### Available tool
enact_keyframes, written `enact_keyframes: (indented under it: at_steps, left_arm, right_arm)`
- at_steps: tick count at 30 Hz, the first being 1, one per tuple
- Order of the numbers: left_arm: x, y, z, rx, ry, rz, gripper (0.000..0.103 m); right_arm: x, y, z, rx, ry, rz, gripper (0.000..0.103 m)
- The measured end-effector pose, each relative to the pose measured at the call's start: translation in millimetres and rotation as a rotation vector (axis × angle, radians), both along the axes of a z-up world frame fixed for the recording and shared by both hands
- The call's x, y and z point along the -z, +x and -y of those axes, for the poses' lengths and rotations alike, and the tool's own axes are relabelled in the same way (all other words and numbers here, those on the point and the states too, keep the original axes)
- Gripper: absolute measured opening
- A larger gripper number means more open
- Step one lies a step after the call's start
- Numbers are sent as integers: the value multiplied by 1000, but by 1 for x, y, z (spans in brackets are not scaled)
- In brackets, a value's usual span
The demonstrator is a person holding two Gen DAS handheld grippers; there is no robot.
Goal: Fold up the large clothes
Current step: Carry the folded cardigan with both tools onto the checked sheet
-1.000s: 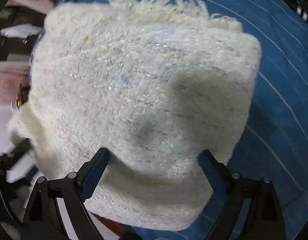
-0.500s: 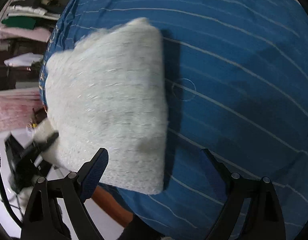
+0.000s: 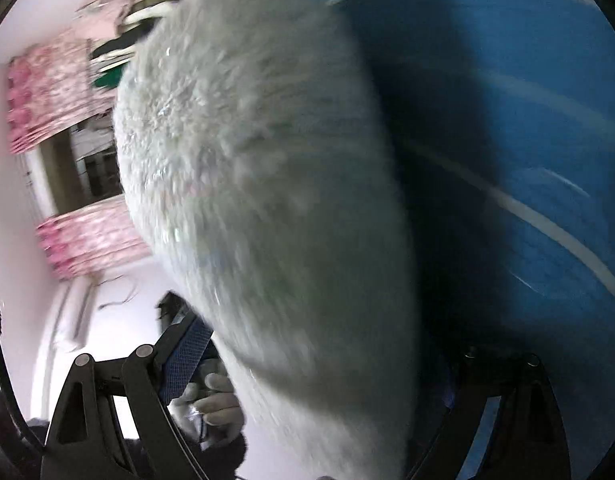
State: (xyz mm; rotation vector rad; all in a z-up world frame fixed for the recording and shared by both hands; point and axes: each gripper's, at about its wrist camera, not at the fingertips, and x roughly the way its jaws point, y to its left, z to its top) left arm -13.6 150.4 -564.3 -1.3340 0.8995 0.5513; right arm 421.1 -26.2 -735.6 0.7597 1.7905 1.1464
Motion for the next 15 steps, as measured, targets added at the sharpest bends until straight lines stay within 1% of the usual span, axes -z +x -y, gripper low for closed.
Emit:
enact_keyframes:
  at_steps: [1,2,3,4,5,6,7,8,9,12,14,15]
  left_arm:
    - [-2,6,2,5,16,4,59]
    - [-6,12,2,10,51,-4,56]
    - [-12,15,3,12,82,-9,56]
    - [-14,20,4,12,104,-14,45]
    - [-20,22,4,15,134,-18,28]
    - [-25,26,5,23,156,-14,27]
    - [-36,30,5,28,183,-14,26]
    - [-41,32,4,29,191,-9,25]
    - [-51,34,4,28,198,5,25]
    - [-83,49,1,50,237,35,25]
    - [-99,58,0,69,258,49,25]
    - [-114,68,0,80,265,64,25]
  right_arm:
    - [-2,0,-8,-15,12,18,94]
    - [-3,0,-14,-26,16,33,94]
    - [-3,-1,-20,-28,20,45,94]
    - [-2,0,-24,-15,29,42,93]
    - [-2,0,-24,5,42,36,91]
    - [-2,0,-23,20,44,31,84]
    - [-3,-1,-20,42,56,21,79]
    - [-4,-1,-18,57,66,12,70]
    - [-7,-1,-14,76,82,-2,65]
    - [-21,1,-8,115,133,-28,61]
    - [-34,5,-5,133,155,-24,60]
    - [-46,11,-3,143,170,-15,60]
